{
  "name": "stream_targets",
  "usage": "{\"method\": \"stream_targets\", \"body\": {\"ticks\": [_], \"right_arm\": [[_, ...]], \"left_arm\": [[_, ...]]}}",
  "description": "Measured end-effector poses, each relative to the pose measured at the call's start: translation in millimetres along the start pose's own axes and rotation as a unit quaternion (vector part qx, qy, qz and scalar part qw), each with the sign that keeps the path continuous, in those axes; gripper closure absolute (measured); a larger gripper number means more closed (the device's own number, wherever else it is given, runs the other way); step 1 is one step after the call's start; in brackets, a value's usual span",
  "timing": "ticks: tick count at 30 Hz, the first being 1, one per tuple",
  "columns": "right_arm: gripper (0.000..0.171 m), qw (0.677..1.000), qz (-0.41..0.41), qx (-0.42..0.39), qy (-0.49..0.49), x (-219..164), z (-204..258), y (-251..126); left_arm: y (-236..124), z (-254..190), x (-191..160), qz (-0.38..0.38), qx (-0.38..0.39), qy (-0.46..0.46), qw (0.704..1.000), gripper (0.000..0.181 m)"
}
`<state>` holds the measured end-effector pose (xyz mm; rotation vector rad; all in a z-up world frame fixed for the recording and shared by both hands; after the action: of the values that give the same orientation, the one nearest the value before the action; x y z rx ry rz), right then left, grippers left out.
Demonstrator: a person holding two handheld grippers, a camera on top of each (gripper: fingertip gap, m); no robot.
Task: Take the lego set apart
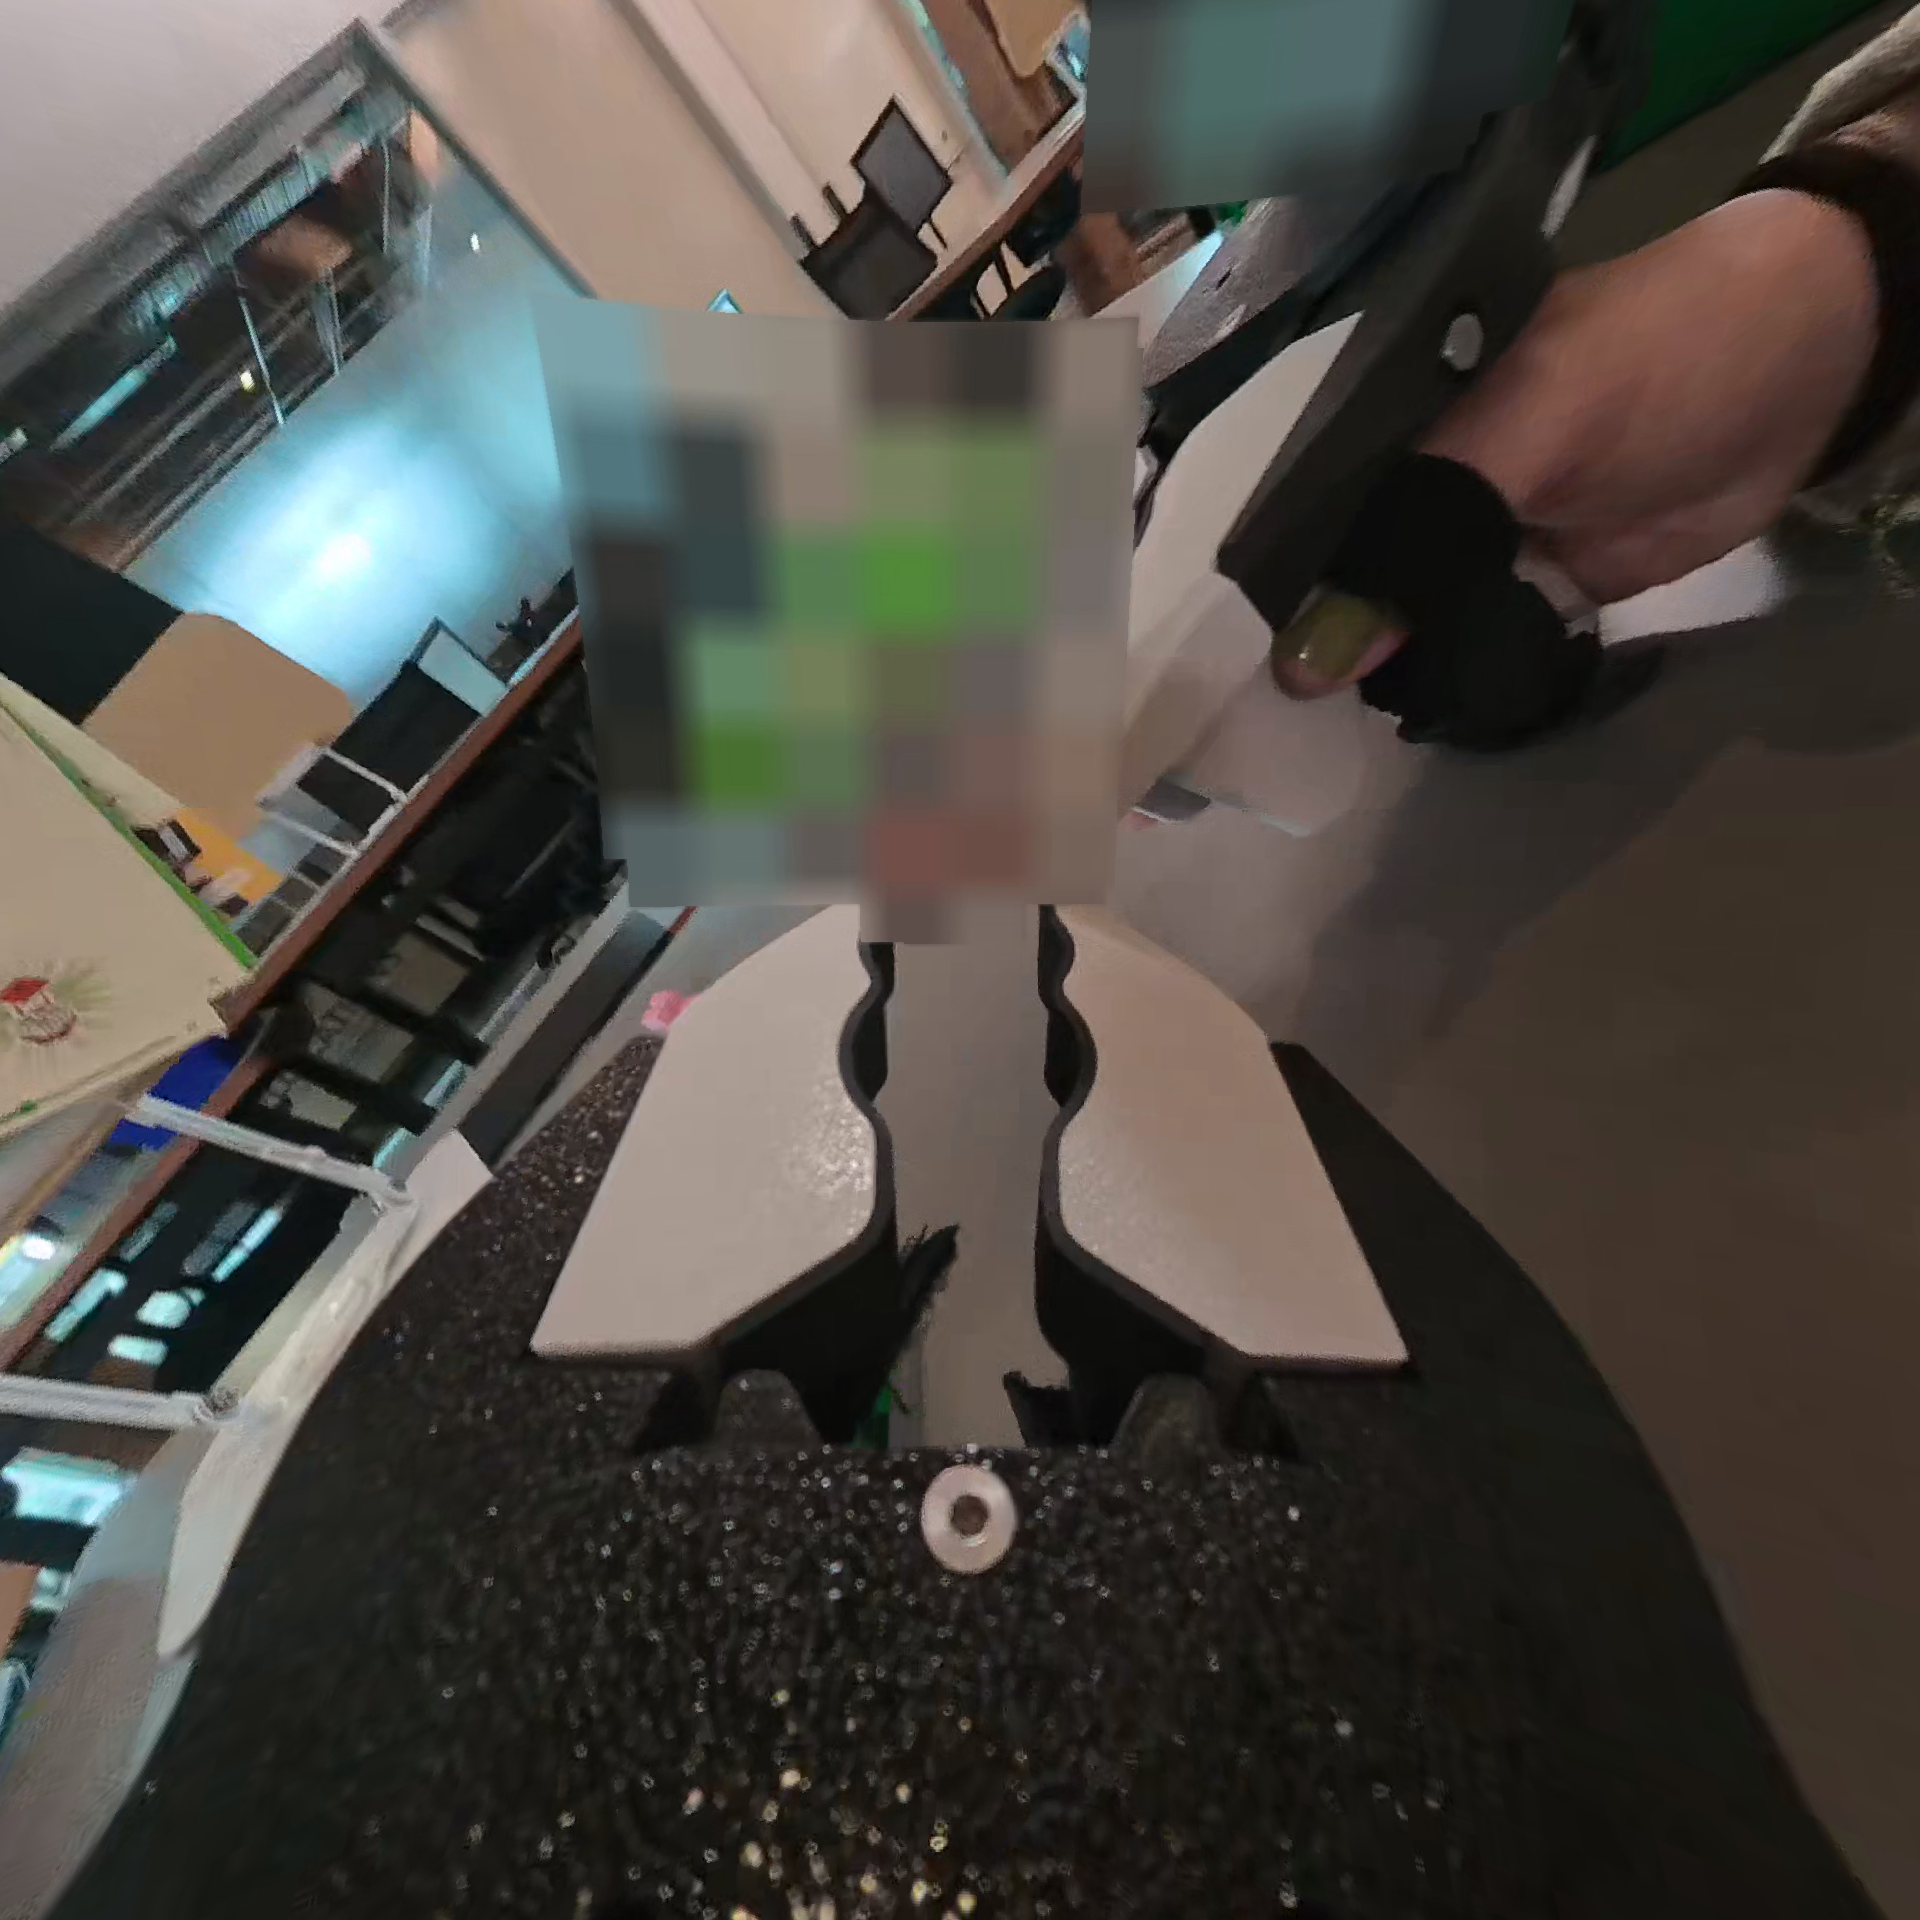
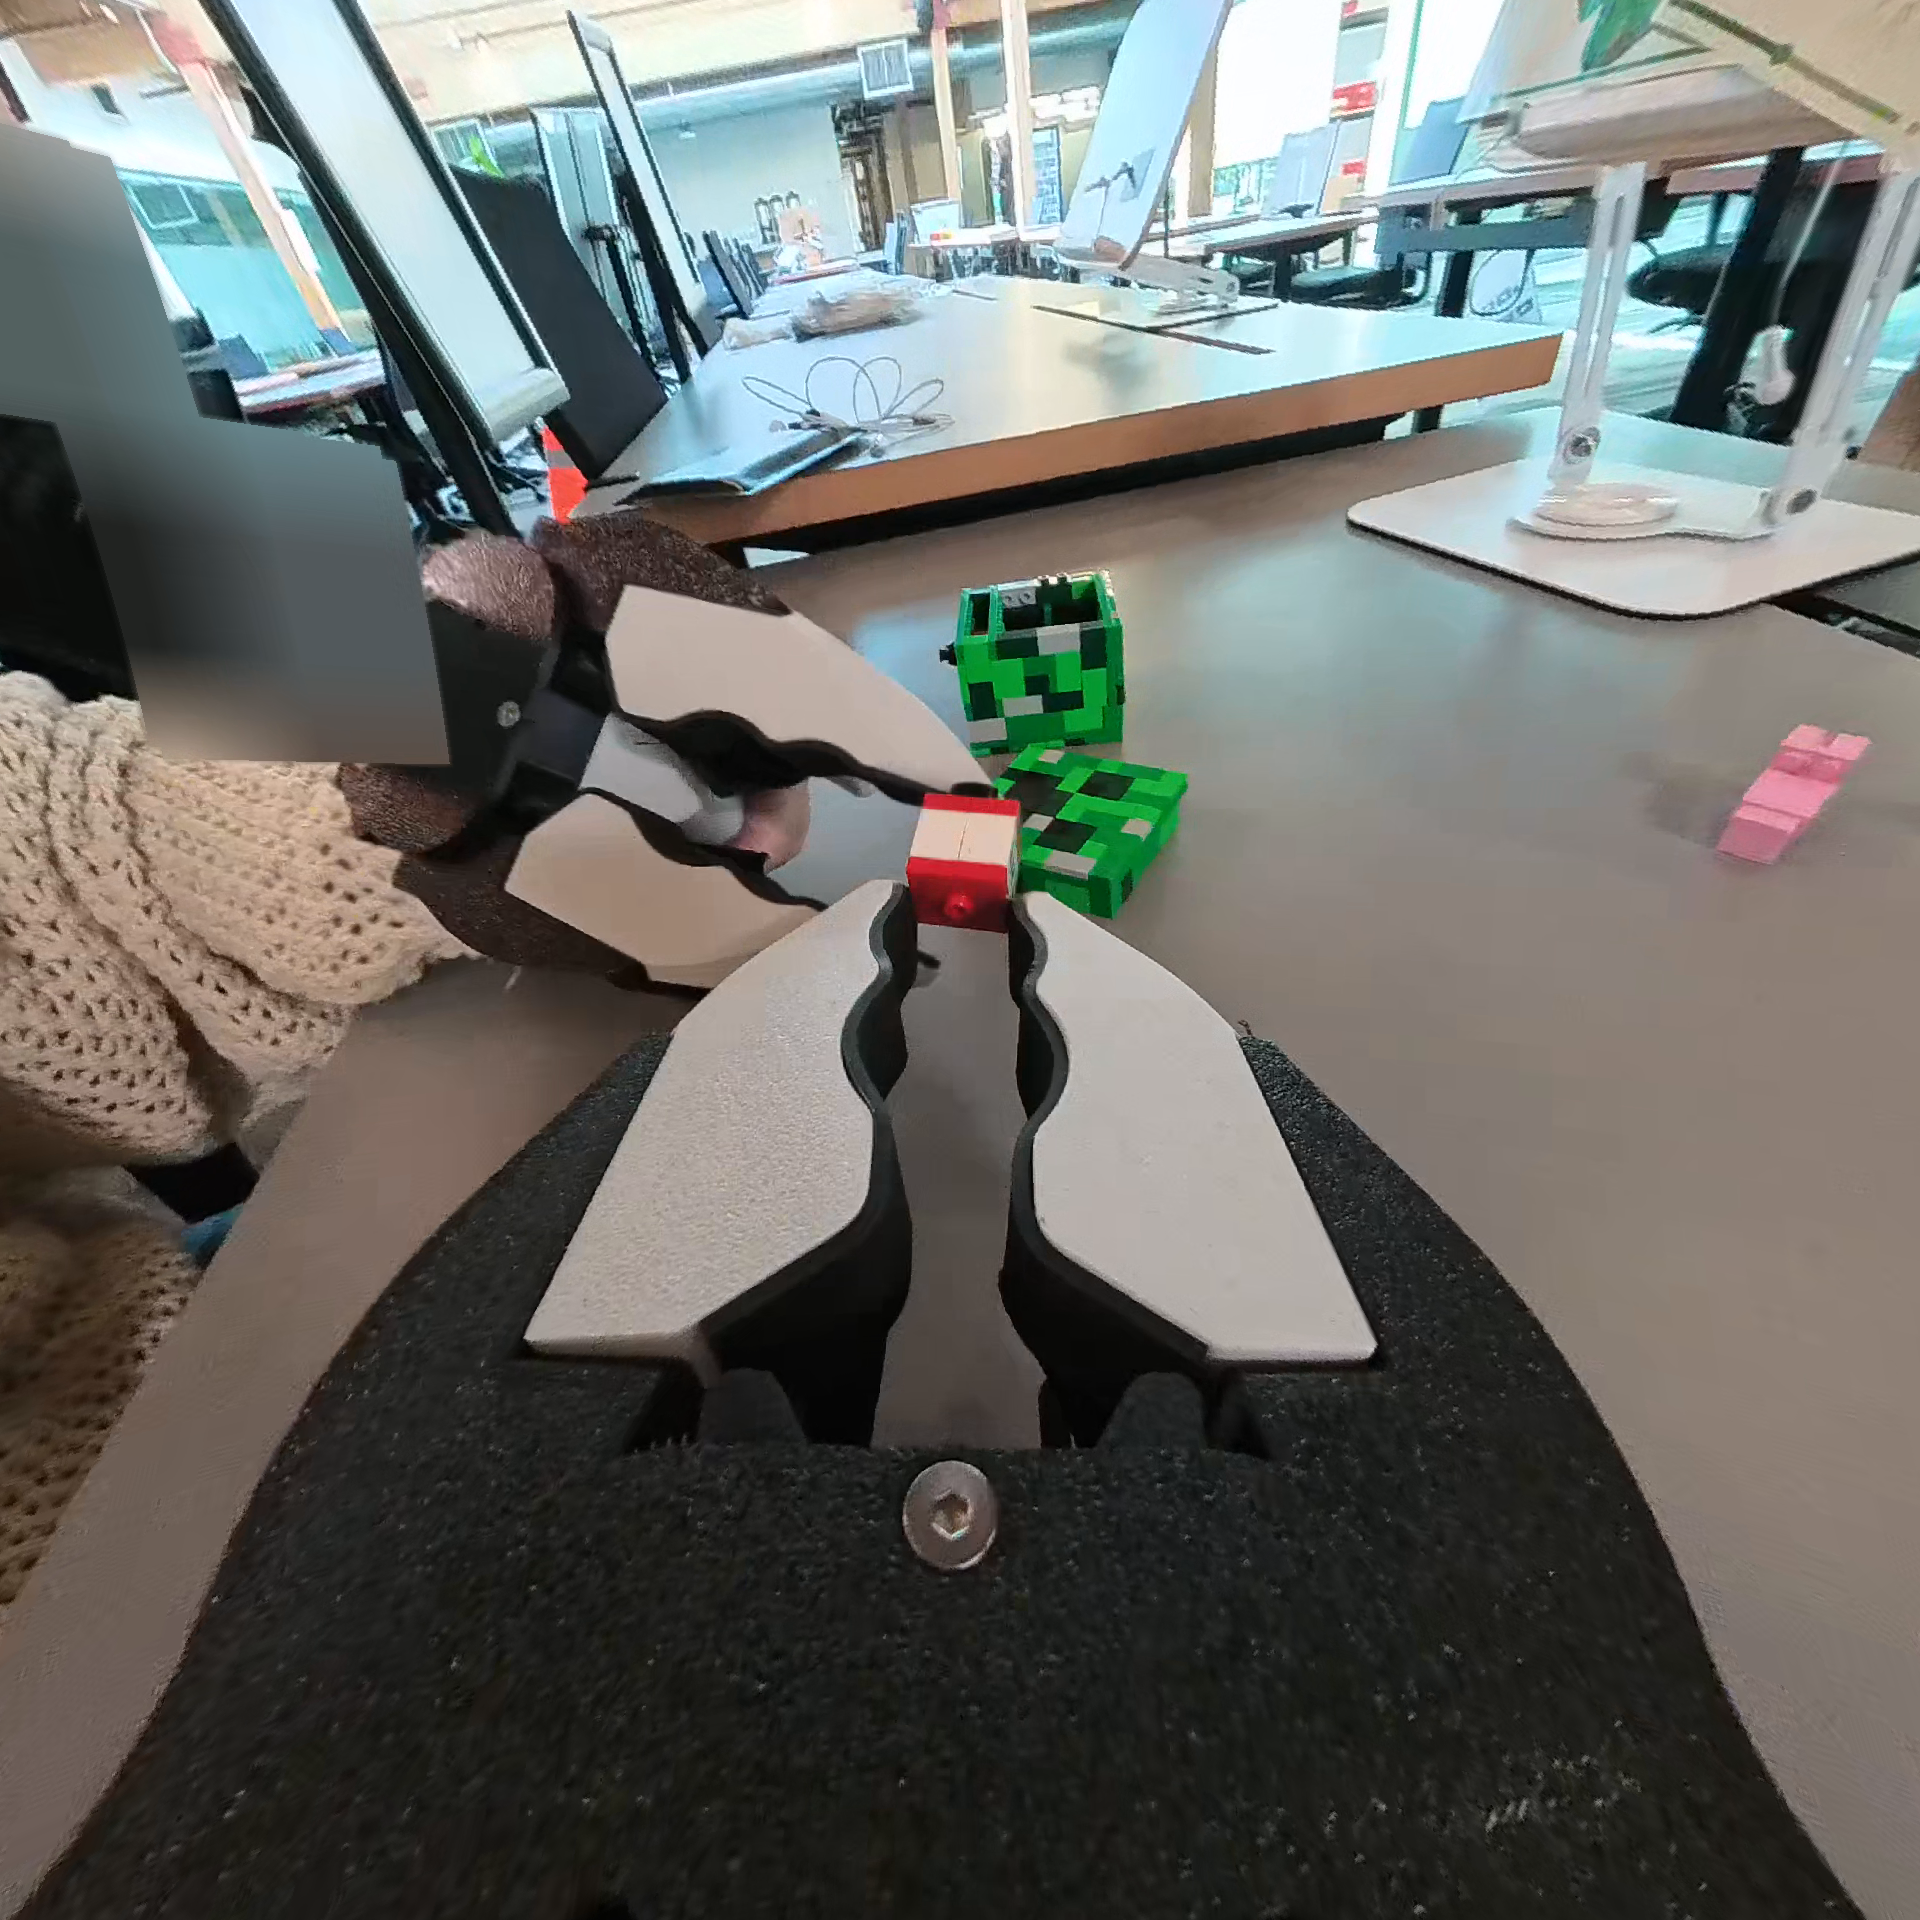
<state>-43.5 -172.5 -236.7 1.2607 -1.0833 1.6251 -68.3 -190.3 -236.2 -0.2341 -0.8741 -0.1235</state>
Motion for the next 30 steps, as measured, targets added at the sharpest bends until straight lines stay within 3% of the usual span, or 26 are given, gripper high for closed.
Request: {"method": "stream_targets", "body": {"ticks": [1, 7, 11, 15, 19, 22, 27, 30], "right_arm": [[0.155, 1.0, 0.004, -0.004, -0.005, -0.8, 0.2, 1.0], [0.155, 1.0, 0.011, -0.02, -0.016, -2.2, -0.4, 3.3], [0.155, 0.999, 0.02, -0.023, -0.03, -3.8, -0.4, 3.1], [0.155, 0.985, 0.056, -0.064, -0.152, -11.2, -9.1, -3.0], [0.155, 0.931, 0.056, -0.126, -0.338, -10.8, -7.5, -3.1], [0.155, 0.897, 0.005, -0.132, -0.423, -0.1, 10.7, -0.8], [0.155, 0.884, -0.06, -0.129, -0.445, 17.8, 27.6, -6.1], [0.155, 0.872, -0.057, -0.141, -0.465, 18.8, 28.5, -6.1]], "left_arm": [[1.2, 0.3, -2.2, 0.008, -0.001, -0.011, 1.0, 0.158], [2.2, 0.4, -5.7, 0.012, -0.01, -0.027, 1.0, 0.16], [2.2, 1.2, -6.2, 0.009, -0.013, -0.022, 1.0, 0.15], [-2.7, -3.9, -1.5, -0.035, -0.089, -0.098, 0.991, 0.153], [-4.3, -2.3, 1.7, -0.064, -0.165, -0.24, 0.955, 0.148], [-8.7, 0.9, 8.2, -0.101, -0.215, -0.328, 0.914, 0.145], [-18.5, 0.9, 20.3, -0.153, -0.294, -0.402, 0.854, 0.146], [-23.4, -3.0, 25.8, -0.168, -0.325, -0.402, 0.839, 0.168]]}}
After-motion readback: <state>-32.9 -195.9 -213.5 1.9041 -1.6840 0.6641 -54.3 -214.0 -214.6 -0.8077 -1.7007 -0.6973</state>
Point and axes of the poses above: each gripper's, where its closed fingertips meet, y out along the fingers, x out of its top, z = x × y across the jaws, the point moved 2 cm from there along -y, back along the fingers
